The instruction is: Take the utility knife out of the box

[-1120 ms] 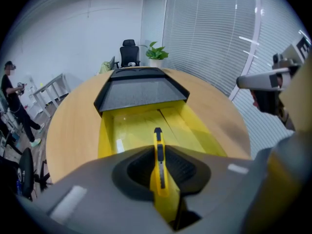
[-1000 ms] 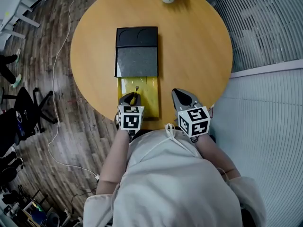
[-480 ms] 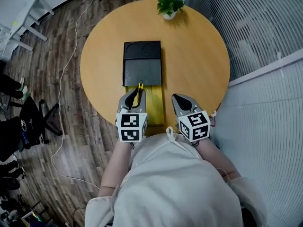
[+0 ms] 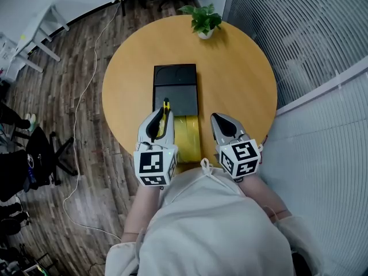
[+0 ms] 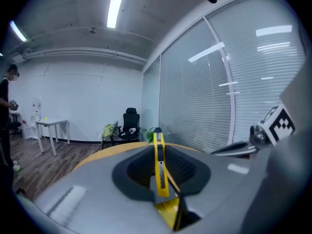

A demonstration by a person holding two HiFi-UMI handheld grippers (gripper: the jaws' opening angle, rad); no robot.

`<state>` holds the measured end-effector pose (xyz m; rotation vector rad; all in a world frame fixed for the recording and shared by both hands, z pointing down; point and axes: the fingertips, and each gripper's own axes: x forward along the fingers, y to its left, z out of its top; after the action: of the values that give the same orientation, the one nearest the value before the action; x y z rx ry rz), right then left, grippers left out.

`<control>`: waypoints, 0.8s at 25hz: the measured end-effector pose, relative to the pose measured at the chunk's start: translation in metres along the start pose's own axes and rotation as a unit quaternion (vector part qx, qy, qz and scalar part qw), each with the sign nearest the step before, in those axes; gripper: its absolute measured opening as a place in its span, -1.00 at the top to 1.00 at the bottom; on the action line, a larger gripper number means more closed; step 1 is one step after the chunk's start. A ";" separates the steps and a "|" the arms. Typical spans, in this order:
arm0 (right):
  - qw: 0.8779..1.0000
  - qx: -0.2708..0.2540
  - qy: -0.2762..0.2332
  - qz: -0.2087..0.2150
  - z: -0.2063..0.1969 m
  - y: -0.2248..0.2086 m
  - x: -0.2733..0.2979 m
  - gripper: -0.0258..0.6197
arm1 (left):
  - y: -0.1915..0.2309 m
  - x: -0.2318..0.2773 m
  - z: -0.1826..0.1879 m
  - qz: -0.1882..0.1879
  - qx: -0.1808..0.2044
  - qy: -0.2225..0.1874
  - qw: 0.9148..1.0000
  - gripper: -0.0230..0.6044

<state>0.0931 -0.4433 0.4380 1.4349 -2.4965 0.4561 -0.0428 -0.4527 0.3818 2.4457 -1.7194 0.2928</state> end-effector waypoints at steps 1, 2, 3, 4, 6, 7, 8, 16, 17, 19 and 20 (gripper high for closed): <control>1.000 0.000 -0.003 0.000 0.003 0.000 0.000 0.92 | 0.001 0.000 0.001 0.001 -0.001 -0.001 1.000 0.72; 1.000 0.000 -0.005 0.001 0.005 0.000 0.001 0.92 | 0.002 0.000 0.001 0.002 -0.001 0.000 1.000 0.72; 1.000 0.000 -0.006 0.001 0.006 0.000 0.001 0.92 | 0.003 0.000 0.000 0.003 -0.001 0.000 1.000 0.72; 1.000 0.000 -0.006 0.001 0.005 0.000 0.002 0.92 | 0.004 0.000 -0.001 0.004 -0.001 0.001 1.000 0.72; 1.000 0.000 -0.004 0.002 0.003 0.000 0.004 0.92 | 0.005 0.001 -0.003 0.005 -0.002 0.003 1.000 0.72; 1.000 0.000 -0.003 0.003 0.002 -0.001 0.005 0.92 | 0.005 0.002 -0.004 0.006 -0.002 0.004 1.000 0.72; 1.000 -0.001 -0.001 0.004 0.001 -0.001 0.006 0.92 | 0.005 0.003 -0.005 0.005 -0.003 0.004 1.000 0.72; 1.000 -0.005 0.004 -0.004 -0.001 -0.002 0.004 0.92 | -0.003 0.003 -0.006 -0.006 0.001 0.004 1.000 0.72; 1.000 -0.006 0.004 -0.005 -0.001 -0.001 0.003 0.92 | -0.004 0.002 -0.005 -0.007 0.002 0.004 1.000 0.72; 1.000 -0.006 0.005 -0.005 -0.001 -0.001 0.001 0.92 | -0.006 0.000 -0.003 -0.009 0.002 0.003 1.000 0.72; 1.000 -0.006 0.005 -0.005 -0.001 0.000 0.001 0.92 | -0.006 0.000 -0.003 -0.009 0.001 0.002 1.000 0.72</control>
<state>0.0932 -0.4437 0.4393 1.4367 -2.4781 0.4450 -0.0373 -0.4495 0.3847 2.4595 -1.6944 0.2976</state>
